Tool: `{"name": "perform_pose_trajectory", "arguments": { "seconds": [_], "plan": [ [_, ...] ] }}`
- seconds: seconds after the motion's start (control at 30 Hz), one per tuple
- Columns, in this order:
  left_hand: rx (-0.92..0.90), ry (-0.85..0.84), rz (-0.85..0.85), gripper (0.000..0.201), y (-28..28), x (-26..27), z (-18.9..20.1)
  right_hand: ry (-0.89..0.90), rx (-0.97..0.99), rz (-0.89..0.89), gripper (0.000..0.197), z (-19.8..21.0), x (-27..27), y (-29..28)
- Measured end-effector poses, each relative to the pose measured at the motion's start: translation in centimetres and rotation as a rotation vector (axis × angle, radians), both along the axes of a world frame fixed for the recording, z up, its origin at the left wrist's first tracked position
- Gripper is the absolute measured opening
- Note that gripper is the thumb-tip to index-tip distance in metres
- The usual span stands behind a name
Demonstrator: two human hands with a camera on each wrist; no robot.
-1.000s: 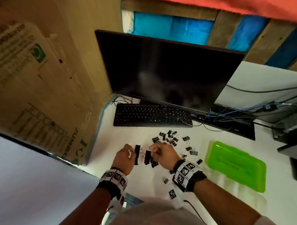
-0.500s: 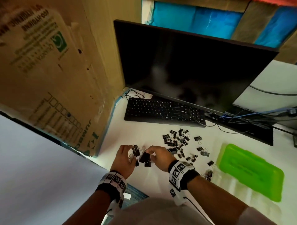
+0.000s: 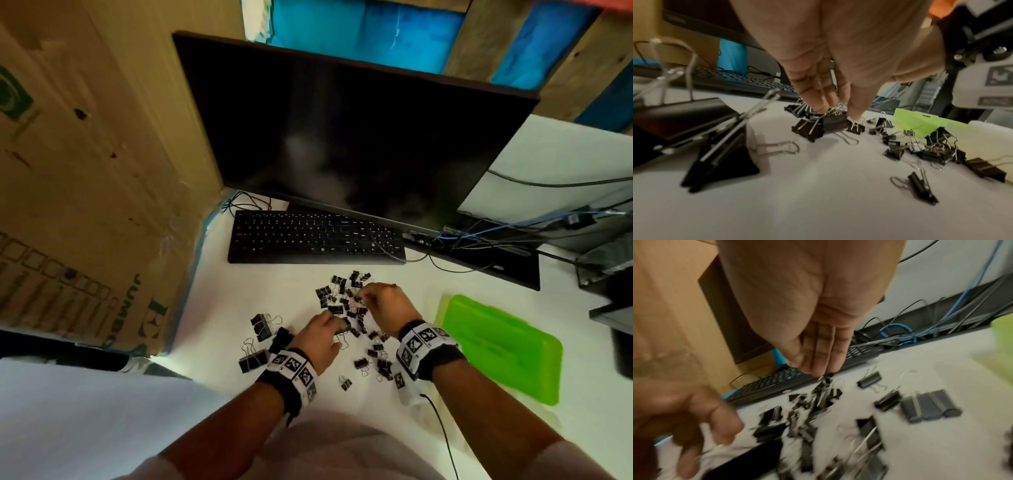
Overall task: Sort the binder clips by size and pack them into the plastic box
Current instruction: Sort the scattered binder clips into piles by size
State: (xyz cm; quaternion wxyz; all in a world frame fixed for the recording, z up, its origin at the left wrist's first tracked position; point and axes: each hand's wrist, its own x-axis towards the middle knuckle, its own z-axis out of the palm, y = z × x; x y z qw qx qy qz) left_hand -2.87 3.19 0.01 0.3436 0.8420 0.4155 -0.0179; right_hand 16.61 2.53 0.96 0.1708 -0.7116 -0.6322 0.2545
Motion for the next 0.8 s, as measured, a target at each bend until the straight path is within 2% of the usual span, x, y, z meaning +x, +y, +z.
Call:
{"name": "perform_pose_trajectory", "arguments": {
  "seconds": [0.1,0.17,0.27,0.43,0.57,0.7,0.8],
  "plan": [
    [-0.001,0.023,0.008,0.03,0.4,0.9,-0.7,-0.105,-0.067,-0.105,0.032,0.1,2.8,0.5],
    [0.01,0.026,0.019,0.027,0.8,1.3,-0.8,-0.153,-0.172,-0.091,0.038,0.1,3.6,0.9],
    [0.023,-0.001,0.04,0.022,1.2,1.5,-0.3,-0.198,-0.198,0.037,0.042,-0.5,3.1,1.3],
    [0.03,-0.142,0.074,0.022,0.9,-0.3,0.9,-0.253,-0.094,0.301,0.047,-1.1,-0.3,2.5],
    [-0.013,-0.196,0.17,0.015,0.3,-2.5,0.4,-0.317,-0.244,0.488,0.055,-1.2,-2.7,3.6],
    [-0.063,-0.095,0.172,0.012,-0.7,-4.1,0.0,-0.417,-0.342,0.6,0.064,-1.5,-4.1,3.5],
    [-0.049,-0.014,0.118,0.014,-0.9,-5.3,-0.5,-0.444,-0.348,0.596,0.063,-1.6,-4.5,2.7]
  ]
}}
